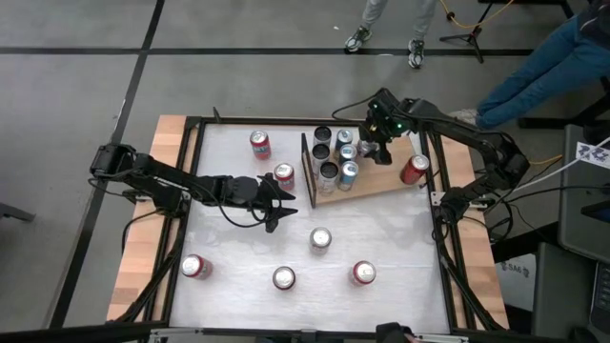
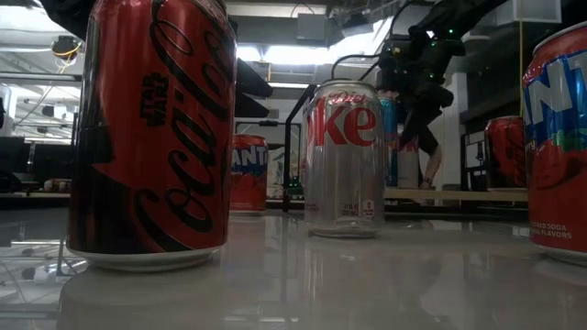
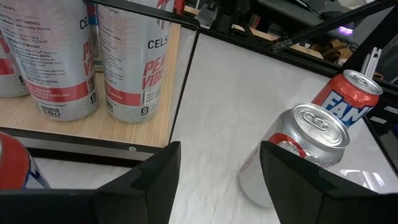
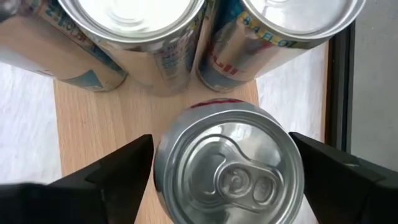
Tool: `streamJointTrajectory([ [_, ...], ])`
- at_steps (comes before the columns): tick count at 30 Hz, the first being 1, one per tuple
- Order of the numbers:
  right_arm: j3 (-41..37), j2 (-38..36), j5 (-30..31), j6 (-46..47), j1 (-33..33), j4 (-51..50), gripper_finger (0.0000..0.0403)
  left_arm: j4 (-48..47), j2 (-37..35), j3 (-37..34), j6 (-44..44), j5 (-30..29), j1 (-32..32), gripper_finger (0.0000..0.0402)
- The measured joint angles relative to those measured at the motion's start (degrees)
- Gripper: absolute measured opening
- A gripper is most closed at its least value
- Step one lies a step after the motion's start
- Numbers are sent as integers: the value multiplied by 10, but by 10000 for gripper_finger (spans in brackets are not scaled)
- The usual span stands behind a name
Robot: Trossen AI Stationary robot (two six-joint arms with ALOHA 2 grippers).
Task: Place canned beverage on shelf
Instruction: Put the right silver soda can on the shelf
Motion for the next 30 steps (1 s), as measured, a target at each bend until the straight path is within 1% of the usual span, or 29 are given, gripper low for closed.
streamJointTrajectory([
  [3,0,0,4,0,0,1,357,0,0,0,0,0,0,213],
  [8,0,0,35,-1,0,26,357,0,0,0,0,0,0,213],
  [15,0,0,36,-2,0,64,357,0,0,0,0,0,0,213],
  [21,0,0,36,-2,0,57,357,0,0,0,0,0,0,213],
  [24,0,-3,50,-2,0,53,357,0,0,0,0,0,0,213],
  [26,-1,-12,65,-2,0,47,357,0,0,0,0,0,0,213],
  [30,-1,-35,67,-2,0,30,357,0,0,0,0,0,0,213],
])
